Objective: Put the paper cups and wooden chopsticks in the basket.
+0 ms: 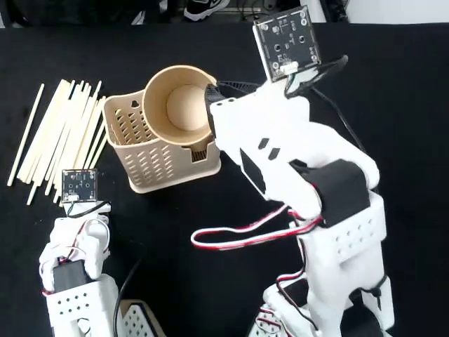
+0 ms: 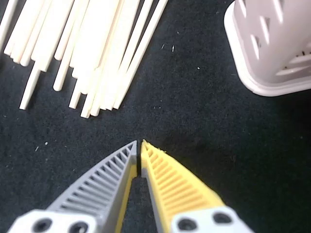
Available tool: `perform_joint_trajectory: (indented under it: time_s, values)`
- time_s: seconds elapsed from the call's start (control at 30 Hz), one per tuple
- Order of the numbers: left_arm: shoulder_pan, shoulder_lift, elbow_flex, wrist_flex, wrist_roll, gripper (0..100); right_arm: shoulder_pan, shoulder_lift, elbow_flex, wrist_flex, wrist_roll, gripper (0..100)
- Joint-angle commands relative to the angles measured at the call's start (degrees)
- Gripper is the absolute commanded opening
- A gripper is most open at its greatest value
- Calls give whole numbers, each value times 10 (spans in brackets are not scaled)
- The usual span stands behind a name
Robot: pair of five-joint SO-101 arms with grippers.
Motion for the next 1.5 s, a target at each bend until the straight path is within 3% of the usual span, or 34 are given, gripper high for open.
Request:
perform_joint_trajectory:
  time_s: [0.0,0.4,1.07,1.13,1.3,1.47]
  values:
    - [4,-4,7,-9,-4,30,10,19,-19,-18,-2,12]
    - [4,-4,7,-9,-4,30,37,25,-94,-25,-4,12]
    - [4,-4,7,-9,-4,30,40,120,-53,-92,1,17]
    - [4,-4,7,-9,-4,30,40,120,-53,-91,1,64]
    - [4,-4,7,-9,-4,30,36,120,-53,-84,18,315]
    - [4,-4,7,-9,-4,30,40,102,-66,-56,56,289]
